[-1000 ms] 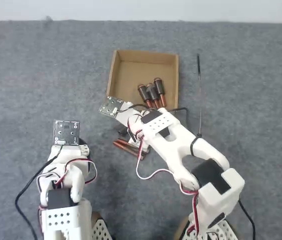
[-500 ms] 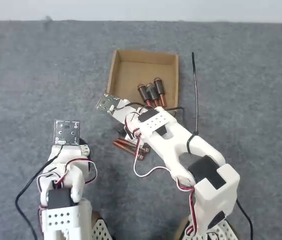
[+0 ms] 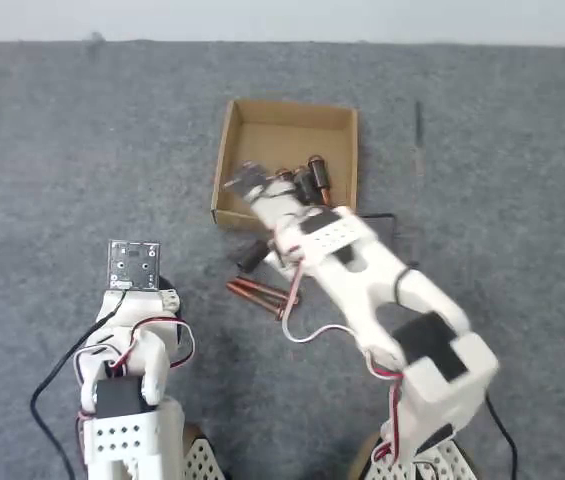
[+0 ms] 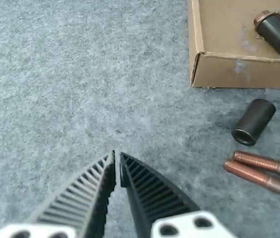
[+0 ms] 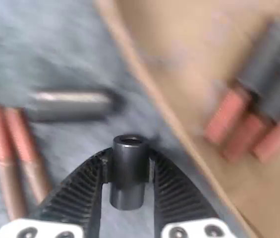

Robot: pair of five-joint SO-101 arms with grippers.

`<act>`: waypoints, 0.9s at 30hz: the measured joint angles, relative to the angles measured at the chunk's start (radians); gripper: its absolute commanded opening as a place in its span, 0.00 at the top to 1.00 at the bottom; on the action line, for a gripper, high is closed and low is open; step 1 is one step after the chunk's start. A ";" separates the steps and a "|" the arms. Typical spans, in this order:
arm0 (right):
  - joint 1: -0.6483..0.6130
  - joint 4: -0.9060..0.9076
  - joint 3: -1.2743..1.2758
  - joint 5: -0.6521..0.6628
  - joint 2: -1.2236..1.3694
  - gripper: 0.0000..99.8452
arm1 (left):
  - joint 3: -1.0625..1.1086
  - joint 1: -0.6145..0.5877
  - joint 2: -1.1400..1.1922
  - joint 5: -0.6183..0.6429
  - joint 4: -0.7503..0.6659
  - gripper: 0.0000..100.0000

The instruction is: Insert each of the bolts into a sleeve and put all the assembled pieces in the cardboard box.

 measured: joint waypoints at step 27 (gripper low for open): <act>0.473 0.000 0.545 -0.310 -0.563 0.99 | 0.000 0.000 0.000 -0.341 0.000 0.99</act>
